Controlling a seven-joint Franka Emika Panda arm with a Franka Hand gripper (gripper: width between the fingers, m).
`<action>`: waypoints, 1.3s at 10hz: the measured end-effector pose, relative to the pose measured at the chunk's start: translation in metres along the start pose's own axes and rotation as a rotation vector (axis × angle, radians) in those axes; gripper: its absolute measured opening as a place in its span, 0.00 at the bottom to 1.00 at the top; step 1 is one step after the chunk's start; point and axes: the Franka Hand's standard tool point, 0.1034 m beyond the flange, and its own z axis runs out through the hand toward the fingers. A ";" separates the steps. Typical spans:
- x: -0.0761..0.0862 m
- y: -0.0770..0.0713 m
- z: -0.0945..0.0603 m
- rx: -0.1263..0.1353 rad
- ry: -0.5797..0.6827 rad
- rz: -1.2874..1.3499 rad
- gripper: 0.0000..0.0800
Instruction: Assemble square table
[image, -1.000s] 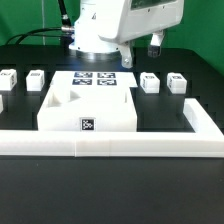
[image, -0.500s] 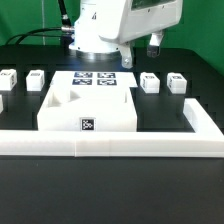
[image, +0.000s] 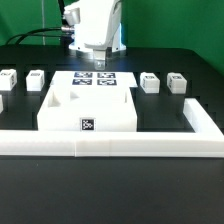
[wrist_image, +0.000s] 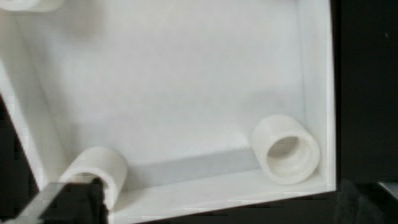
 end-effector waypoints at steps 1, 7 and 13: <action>-0.001 0.000 0.000 -0.001 -0.003 -0.074 0.81; -0.030 -0.030 0.031 -0.093 0.008 -0.193 0.81; -0.031 -0.046 0.079 -0.014 0.027 -0.101 0.81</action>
Offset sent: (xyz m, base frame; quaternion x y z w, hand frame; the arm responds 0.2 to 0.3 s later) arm 0.0000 0.0000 0.0000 0.0000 0.0000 0.0000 1.0000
